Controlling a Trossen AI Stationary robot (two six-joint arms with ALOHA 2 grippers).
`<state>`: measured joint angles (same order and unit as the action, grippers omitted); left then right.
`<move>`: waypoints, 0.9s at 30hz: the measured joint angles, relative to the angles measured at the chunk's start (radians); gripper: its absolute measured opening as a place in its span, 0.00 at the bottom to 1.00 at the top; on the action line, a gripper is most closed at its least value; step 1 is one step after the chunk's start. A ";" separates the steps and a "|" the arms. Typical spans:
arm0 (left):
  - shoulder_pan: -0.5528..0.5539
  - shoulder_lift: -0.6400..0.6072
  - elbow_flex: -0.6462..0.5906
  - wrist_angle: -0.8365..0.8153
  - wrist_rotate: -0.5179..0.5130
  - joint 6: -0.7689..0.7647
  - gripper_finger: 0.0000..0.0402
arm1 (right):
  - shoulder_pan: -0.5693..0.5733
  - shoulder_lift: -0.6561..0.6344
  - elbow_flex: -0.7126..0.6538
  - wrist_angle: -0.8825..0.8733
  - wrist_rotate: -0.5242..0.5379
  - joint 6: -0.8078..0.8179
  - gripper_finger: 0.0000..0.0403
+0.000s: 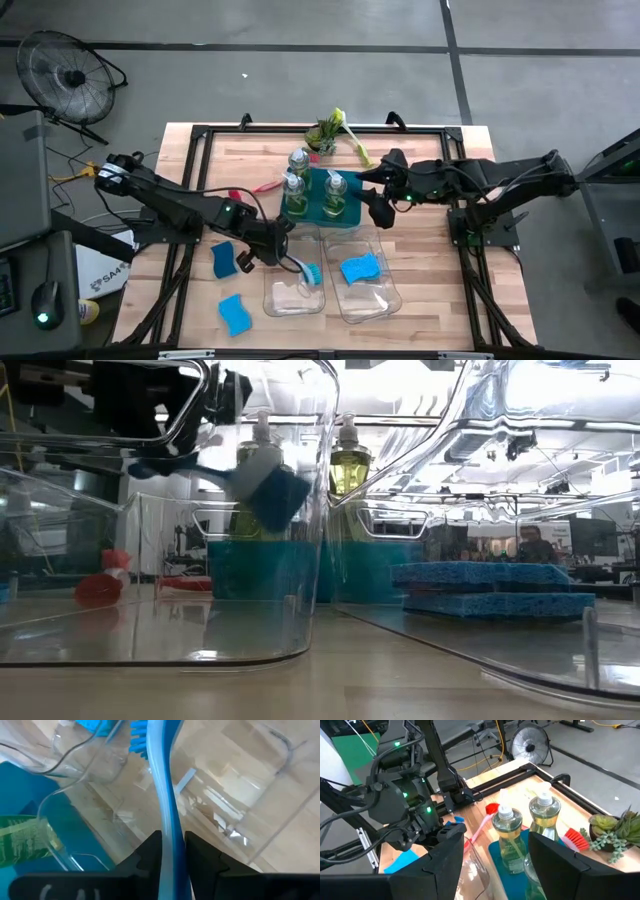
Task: Pick & Place Kitchen Sink Supplies
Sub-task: Put the blue dish brush into the left transparent bin
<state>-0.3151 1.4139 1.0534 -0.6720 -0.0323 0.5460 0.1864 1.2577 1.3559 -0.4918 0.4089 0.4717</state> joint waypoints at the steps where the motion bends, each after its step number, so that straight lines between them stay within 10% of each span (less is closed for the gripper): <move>1: 0.000 -0.001 0.000 -0.002 0.000 0.000 0.18 | 0.000 0.000 -0.003 0.003 0.000 0.000 0.54; 27: 0.001 0.011 0.000 0.044 0.041 0.085 0.17 | 0.000 0.000 -0.006 0.010 0.008 0.018 0.54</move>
<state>-0.3145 1.4254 1.0531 -0.6281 0.0086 0.6312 0.1864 1.2579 1.3502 -0.4816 0.4168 0.4900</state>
